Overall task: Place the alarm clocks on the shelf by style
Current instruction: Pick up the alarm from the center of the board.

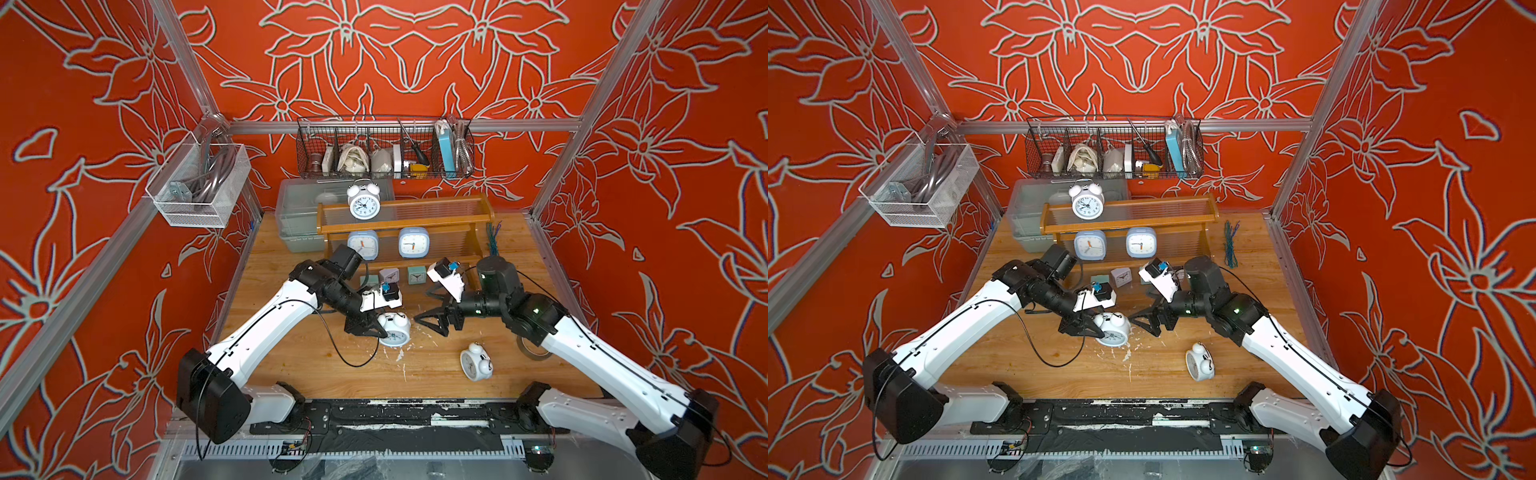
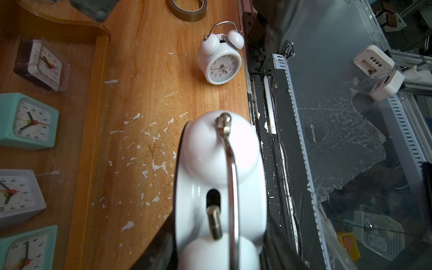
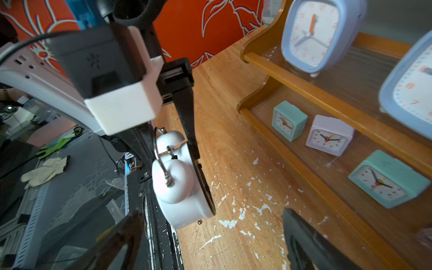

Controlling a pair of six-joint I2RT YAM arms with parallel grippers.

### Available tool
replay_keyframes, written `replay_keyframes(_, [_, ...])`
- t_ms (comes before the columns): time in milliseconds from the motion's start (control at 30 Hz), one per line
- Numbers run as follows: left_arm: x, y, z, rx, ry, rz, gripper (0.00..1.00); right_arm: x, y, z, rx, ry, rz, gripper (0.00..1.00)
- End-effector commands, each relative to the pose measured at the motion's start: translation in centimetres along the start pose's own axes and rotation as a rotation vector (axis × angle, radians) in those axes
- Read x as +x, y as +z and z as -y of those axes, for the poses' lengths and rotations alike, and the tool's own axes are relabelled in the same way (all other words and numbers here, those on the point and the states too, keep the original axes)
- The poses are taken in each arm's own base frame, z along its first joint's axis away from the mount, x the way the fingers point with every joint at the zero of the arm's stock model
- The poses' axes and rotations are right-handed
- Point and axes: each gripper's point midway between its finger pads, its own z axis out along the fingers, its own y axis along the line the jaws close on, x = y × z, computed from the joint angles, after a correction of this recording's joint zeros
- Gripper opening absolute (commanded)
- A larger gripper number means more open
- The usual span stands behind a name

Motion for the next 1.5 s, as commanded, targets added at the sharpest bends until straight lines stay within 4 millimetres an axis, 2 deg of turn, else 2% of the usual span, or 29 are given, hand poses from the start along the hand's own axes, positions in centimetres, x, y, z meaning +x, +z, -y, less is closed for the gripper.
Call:
replay_keyframes(0, [-1.5, -1.1, 1.0, 0.023, 0.005, 0.059, 0.37, -0.9, 0.2, -1.8, -0.071, -0.040, 0.013, 0.90])
replay_keyframes(233, [-2.0, -1.4, 1.3, 0.033, -0.004, 0.079, 0.37, -0.1, 1.0, -3.2, -0.127, -0.075, 0.006, 0.87])
replay_keyframes(400, [-2.1, -1.6, 1.4, 0.036, -0.009, 0.088, 0.37, 0.3, 1.6, -4.1, -0.167, -0.093, 0.002, 0.82])
replay_keyframes(867, [-2.4, -1.9, 1.6, 0.038, -0.008, 0.111, 0.37, 2.4, 4.2, -3.4, -0.144, -0.084, -0.076, 0.77])
replay_keyframes(1467, [-2.1, -1.9, 1.6, 0.046, -0.018, 0.119, 0.37, 2.5, 4.6, -3.2, -0.139, -0.090, -0.072, 0.61])
